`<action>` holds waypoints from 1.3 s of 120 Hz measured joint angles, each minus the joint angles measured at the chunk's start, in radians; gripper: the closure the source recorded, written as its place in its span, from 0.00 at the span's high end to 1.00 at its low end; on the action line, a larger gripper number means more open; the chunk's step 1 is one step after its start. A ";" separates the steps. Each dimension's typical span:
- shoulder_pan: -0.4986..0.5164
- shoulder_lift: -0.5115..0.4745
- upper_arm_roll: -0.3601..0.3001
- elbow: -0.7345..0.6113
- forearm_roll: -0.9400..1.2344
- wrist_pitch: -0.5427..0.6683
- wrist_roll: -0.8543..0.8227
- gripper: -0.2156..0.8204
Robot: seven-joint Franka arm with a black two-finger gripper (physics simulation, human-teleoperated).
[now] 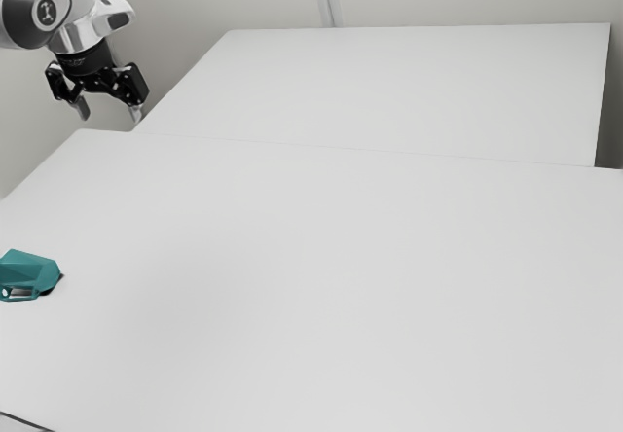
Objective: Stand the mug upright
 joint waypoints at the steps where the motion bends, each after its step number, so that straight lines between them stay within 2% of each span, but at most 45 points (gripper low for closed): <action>1: 0.000 0.000 0.000 0.000 0.000 0.001 0.001 0.79; 28: 0.015 0.007 0.005 -0.001 0.000 0.019 0.019 0.79; 45: 0.147 0.027 0.007 -0.001 -0.012 0.022 0.031 0.79; 64: 0.336 0.049 0.007 -0.001 -0.137 0.010 0.045 0.79; 93: 0.594 0.196 0.007 0.007 -0.349 -0.006 0.148 0.79; 125: 0.748 0.423 0.007 0.103 -0.552 -0.004 0.379 0.79; 156: 0.929 0.507 0.008 0.109 -0.658 -0.016 0.649 0.79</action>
